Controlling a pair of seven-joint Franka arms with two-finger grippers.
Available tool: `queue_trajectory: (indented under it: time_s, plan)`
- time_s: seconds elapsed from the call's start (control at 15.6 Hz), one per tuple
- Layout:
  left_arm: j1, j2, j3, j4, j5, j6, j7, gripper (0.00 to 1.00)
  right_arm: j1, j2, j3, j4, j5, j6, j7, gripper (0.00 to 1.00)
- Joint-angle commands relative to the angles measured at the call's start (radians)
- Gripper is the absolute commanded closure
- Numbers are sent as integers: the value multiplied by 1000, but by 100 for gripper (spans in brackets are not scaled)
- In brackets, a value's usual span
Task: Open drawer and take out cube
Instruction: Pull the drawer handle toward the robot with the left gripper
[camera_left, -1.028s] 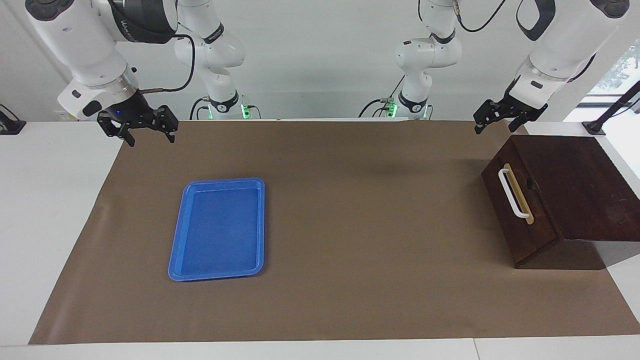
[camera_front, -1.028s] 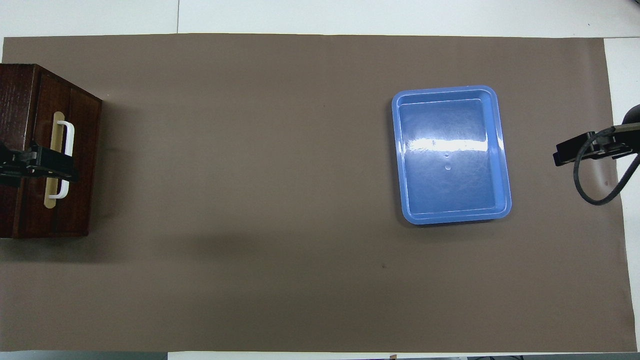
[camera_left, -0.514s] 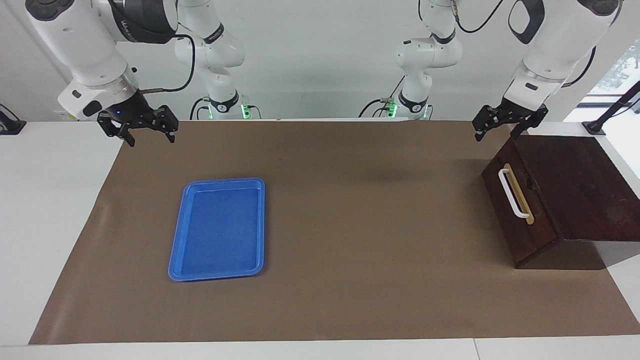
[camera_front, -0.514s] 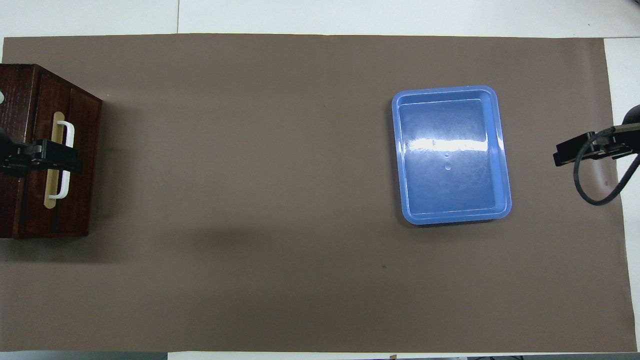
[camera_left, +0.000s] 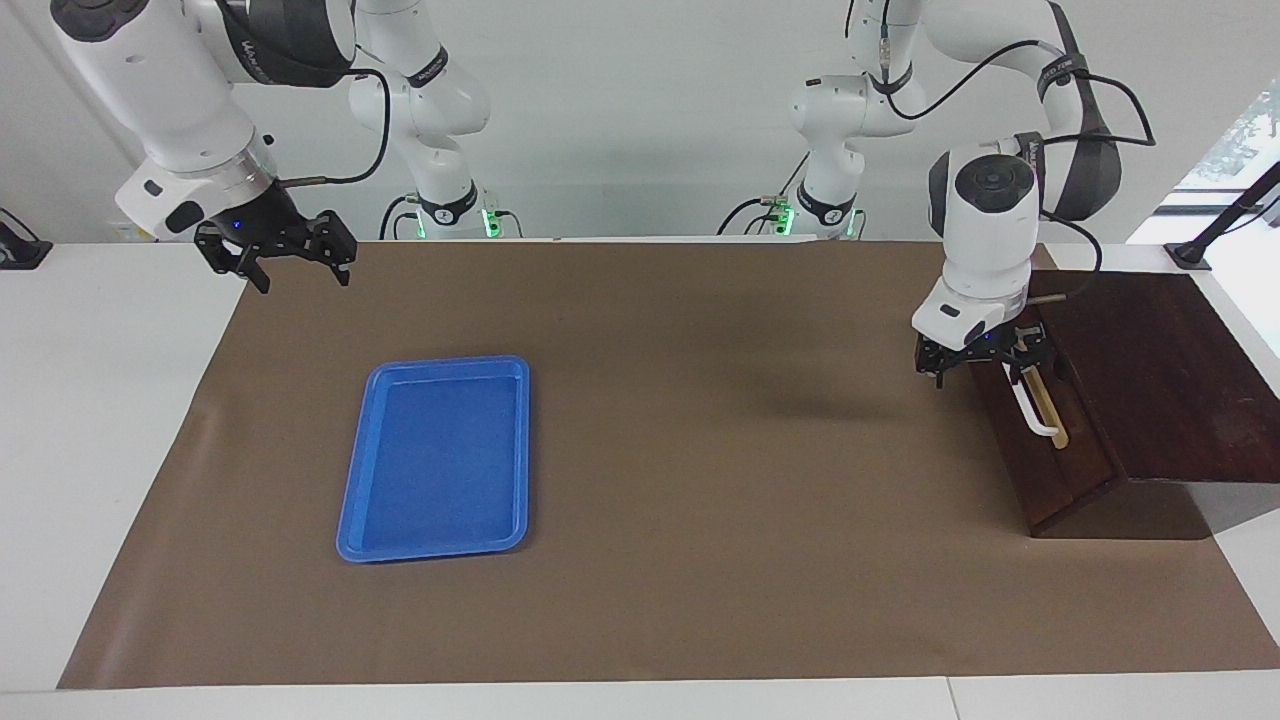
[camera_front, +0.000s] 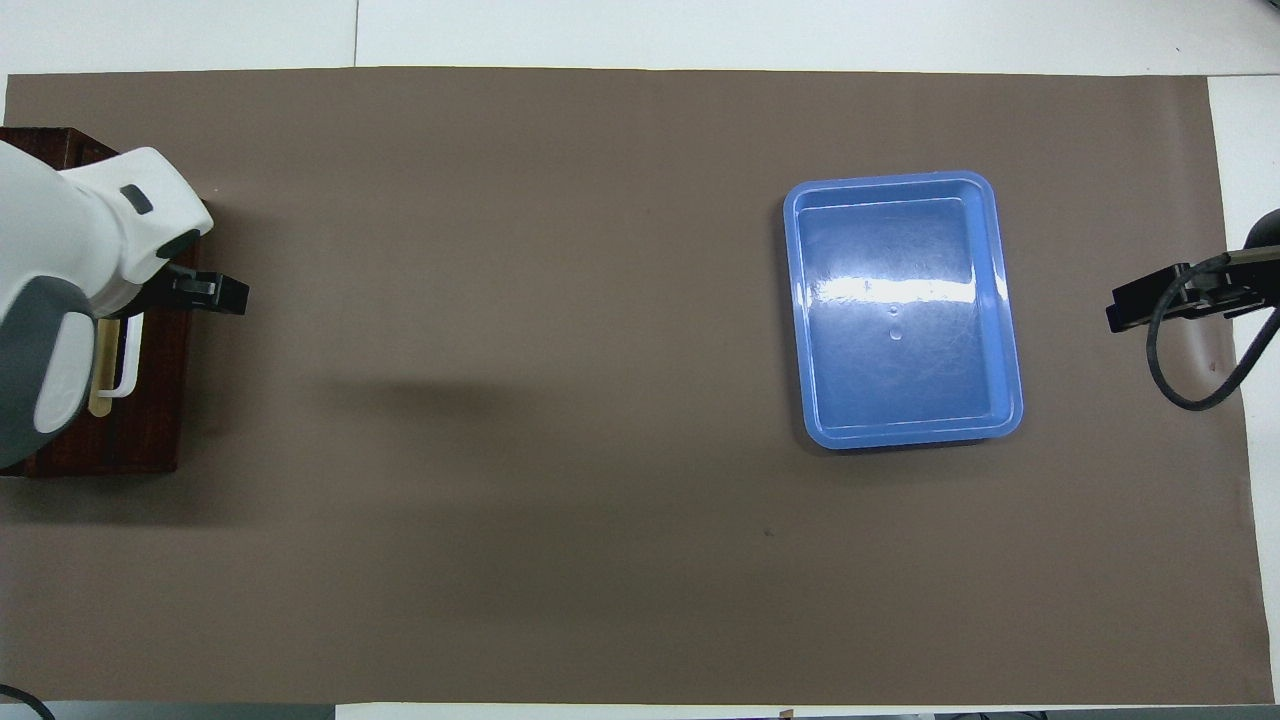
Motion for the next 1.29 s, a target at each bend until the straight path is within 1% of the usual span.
queue_trajectory:
  time_s: [0.0, 0.06, 0.19, 0.32, 0.51, 0.64, 0.71, 0.84, 0.96, 1.09, 1.22]
  plan:
    - [28, -10, 2, -72, 75, 101, 2, 0, -15, -14, 15, -8, -15, -13, 10, 0]
    - [42, -10, 2, -74, 105, 107, 13, 0, -15, -14, 15, -8, -15, -13, 12, 0]
    - [66, -8, 2, -80, 107, 127, 27, 0, -15, -14, 15, -8, -15, -13, 12, 0]
    - [77, -13, 2, -121, 107, 153, 25, 0, -15, -14, 15, -8, -15, -13, 12, 0]
    - [122, -16, 2, -187, 109, 237, 25, 0, -15, -14, 15, -8, -15, -13, 12, 0]
    - [106, -13, -3, -187, 109, 241, 12, 0, -15, -14, 15, -8, -15, -13, 10, 0]
    - [62, -11, -9, -181, 107, 232, -26, 0, -15, -14, 16, -8, -15, -13, 10, 0]
    - [-53, -7, -10, -166, 101, 215, -187, 0, -15, -14, 15, -8, -15, -13, 10, 0]
    - [-158, -5, -9, -144, 36, 176, -266, 0, -15, -14, 15, -8, -15, -13, 10, 0]
    - [-216, -3, -9, -131, -40, 164, -309, 0, -15, -14, 15, -8, -15, -13, 10, 0]
    - [-245, -3, -9, -127, -49, 156, -332, 0, -15, -14, 15, -8, -13, -13, 10, 0]
